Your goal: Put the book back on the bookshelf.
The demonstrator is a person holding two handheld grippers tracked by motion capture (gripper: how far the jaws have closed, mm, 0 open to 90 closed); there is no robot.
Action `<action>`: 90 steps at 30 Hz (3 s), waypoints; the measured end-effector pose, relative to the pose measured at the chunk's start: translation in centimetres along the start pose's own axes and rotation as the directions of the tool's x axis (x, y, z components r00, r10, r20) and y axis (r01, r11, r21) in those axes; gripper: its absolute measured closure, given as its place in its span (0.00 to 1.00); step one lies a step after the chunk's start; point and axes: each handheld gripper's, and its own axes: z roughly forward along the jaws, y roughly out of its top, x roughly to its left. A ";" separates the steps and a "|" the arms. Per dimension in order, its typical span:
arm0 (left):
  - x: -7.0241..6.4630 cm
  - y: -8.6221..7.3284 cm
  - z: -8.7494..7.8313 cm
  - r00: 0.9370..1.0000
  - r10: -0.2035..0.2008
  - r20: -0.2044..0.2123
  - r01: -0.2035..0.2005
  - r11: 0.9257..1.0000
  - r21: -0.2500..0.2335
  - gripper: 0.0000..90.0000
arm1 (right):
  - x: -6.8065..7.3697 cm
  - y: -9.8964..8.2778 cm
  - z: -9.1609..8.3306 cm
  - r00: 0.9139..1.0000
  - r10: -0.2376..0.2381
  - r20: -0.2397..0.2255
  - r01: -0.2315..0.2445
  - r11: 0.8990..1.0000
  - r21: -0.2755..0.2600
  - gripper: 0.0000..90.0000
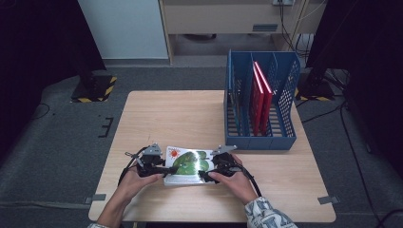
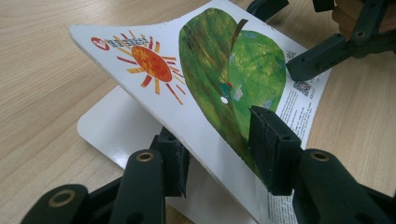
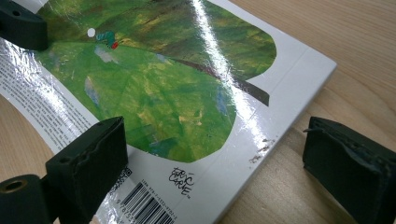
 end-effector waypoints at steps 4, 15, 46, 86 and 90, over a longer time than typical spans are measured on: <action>-0.2 0.2 -0.2 1.000 0.022 0.003 -0.022 1.000 -0.005 0.67 | -0.2 0.2 0.1 1.000 0.007 -0.004 -0.007 1.000 0.007 0.07; -0.5 0.2 -0.5 0.999 0.041 0.015 -0.041 0.999 -0.029 0.72 | -0.8 1.0 0.9 1.000 0.019 -0.019 -0.019 1.000 -0.004 0.05; 0.9 -0.7 0.4 0.993 -0.103 0.049 0.102 0.995 0.022 0.50 | -0.3 0.4 0.6 1.000 0.006 -0.018 -0.007 1.000 -0.011 0.05; -2.2 -0.1 -0.9 0.992 0.113 -0.059 -0.114 0.994 -0.004 0.70 | -1.8 1.0 0.6 0.994 0.005 -0.109 -0.007 1.000 -0.013 0.10; -1.9 -0.2 -0.8 0.995 0.086 -0.050 -0.087 0.996 -0.006 0.70 | -1.6 1.0 0.5 0.995 0.016 -0.099 -0.017 1.000 -0.010 0.11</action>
